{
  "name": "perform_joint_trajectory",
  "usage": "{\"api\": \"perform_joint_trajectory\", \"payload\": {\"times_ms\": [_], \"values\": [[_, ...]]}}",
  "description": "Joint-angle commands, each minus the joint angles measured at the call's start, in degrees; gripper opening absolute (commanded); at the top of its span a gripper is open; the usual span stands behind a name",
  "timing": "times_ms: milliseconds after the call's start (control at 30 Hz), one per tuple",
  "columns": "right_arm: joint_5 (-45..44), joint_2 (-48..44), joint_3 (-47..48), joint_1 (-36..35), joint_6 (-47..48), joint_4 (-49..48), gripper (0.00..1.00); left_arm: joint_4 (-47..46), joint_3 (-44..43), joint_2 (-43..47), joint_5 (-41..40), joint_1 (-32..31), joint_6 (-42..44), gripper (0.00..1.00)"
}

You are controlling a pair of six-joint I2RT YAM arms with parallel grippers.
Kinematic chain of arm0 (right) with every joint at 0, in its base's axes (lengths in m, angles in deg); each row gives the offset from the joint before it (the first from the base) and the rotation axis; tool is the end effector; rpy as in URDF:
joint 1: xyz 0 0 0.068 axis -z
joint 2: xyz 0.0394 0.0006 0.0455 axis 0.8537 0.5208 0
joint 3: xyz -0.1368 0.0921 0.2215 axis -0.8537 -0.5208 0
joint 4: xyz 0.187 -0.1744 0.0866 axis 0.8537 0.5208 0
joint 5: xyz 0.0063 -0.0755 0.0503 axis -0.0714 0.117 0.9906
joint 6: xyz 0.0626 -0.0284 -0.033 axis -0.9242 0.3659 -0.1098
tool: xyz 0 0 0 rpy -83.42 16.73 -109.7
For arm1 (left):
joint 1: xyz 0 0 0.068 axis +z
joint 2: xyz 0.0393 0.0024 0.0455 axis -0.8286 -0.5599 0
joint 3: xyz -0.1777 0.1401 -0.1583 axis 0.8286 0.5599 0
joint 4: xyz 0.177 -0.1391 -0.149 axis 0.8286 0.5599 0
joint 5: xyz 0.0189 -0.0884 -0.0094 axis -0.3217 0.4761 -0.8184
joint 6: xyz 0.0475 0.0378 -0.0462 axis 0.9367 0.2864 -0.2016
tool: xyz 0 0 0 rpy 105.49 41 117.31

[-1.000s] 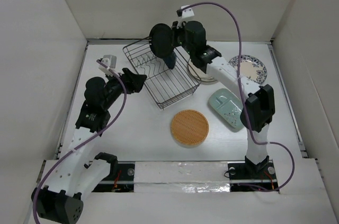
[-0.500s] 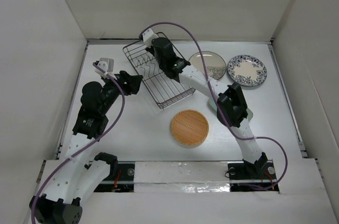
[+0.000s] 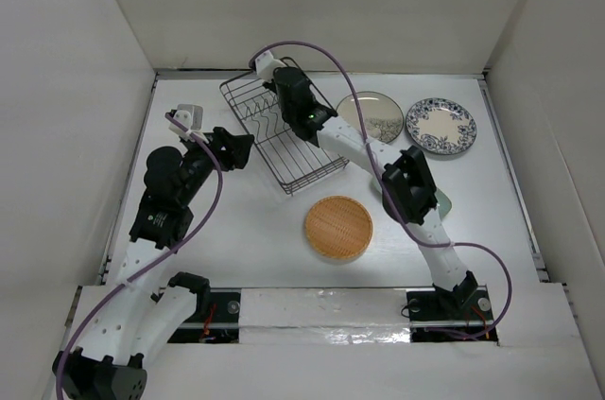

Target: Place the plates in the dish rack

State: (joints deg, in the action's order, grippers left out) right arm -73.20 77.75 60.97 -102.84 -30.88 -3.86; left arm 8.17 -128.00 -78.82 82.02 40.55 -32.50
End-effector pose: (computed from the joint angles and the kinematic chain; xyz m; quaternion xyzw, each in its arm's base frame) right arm 0.4502 0.3846 0.3078 -0.2989 0.6679 -0.1929 0.6537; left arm 0.2008 -0.0699 0.3732 0.0668 0.6671 -0.2816 0.6864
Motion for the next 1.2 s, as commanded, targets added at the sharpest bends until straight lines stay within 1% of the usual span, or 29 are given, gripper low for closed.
{"api": "perform_joint_trajectory", "payload": {"times_ms": [0,133,300,433,500,533,600,633,700,733,800,867,900,933,967,1000,1033,1067,1100,1133,1167], "values": [[-2.49,1.33,3.06,0.37,1.2,-5.34,0.0,-2.01,0.37,0.33,-0.51,-0.07,0.64,0.63],[1.02,1.68,2.97,0.99,-3.62,-3.93,0.0,-2.01,0.29,0.07,-0.52,-0.07,0.64,0.63],[2.08,3.35,3.32,2.12,-8.11,-2.62,0.0,-1.93,0.2,-0.1,-0.69,-0.07,0.64,0.63],[3.83,3.71,3.23,2.13,-15.48,-1.12,0.0,-1.93,0.37,-0.02,-0.69,-0.07,0.64,0.63],[4.36,3.71,3.58,2.65,-17.77,-0.59,0.11,-2.01,0.29,0.07,-0.78,-0.07,0.64,0.63],[4.98,3.71,3.93,2.66,-19.79,-0.07,0.25,-2.01,0.46,0.07,-0.78,-0.07,0.64,0.63],[5.24,3.36,4.9,2.66,-21.91,1.17,0.38,-2.01,0.46,0.07,-0.87,-0.07,0.64,0.63],[5.51,3.01,5.16,2.66,-23.48,1.43,0.48,-2.01,0.46,0.07,-0.87,-0.07,0.73,0.63],[5.86,1.78,5.69,2.66,-24.81,2.22,0.54,-2.1,0.55,0.07,-0.87,-0.07,0.64,0.63],[5.77,1.25,6.22,2.66,-25.86,2.74,0.59,-2.1,0.55,0.16,-0.87,-0.07,0.64,0.63],[6.03,-1.2,6.31,2.66,-27.97,4.68,0.61,-2.1,0.55,0.33,-0.87,-0.07,0.64,0.63],[7.26,-4.36,2.63,2.66,-29.47,4.69,0.61,-2.19,0.55,0.42,-0.87,-0.07,0.55,0.63],[7.7,-8.56,0.53,2.66,-30.43,4.42,0.61,-2.19,0.64,0.42,-0.69,-0.07,0.55,0.63],[8.32,-11.12,-2.1,2.66,-32.7,3.9,0.6,-2.19,0.64,0.42,-0.6,-0.07,0.55,0.63],[9.63,-13.84,-9.0,2.66,-33.86,2.07,0.54,-2.19,0.64,0.42,-0.69,-0.07,0.55,0.62],[10.42,-19.7,-13.25,2.66,-35.35,1.09,0.44,-2.19,0.64,0.42,-0.69,-0.07,0.55,0.61],[12.43,-22.8,-17.47,3.18,-39.37,0.12,0.18,-2.19,0.72,0.6,-0.69,-0.07,0.55,0.58],[14.11,-25.88,-26.47,3.7,-41.67,-1.11,0.07,-2.1,0.72,0.69,-0.69,-0.07,0.55,0.56],[16.04,-28.87,-31.0,4.23,-44.13,-1.29,0.0,-2.1,0.72,0.77,-0.78,-0.07,0.55,0.54],[18.23,-34.56,-35.66,4.93,-47.81,-1.73,0.0,-2.1,0.72,0.86,-0.69,-0.07,0.55,0.49],[20.34,-37.57,-44.84,4.94,-49.32,-2.25,0.0,-2.1,0.72,0.95,-0.78,-0.07,0.64,0.45]]}}
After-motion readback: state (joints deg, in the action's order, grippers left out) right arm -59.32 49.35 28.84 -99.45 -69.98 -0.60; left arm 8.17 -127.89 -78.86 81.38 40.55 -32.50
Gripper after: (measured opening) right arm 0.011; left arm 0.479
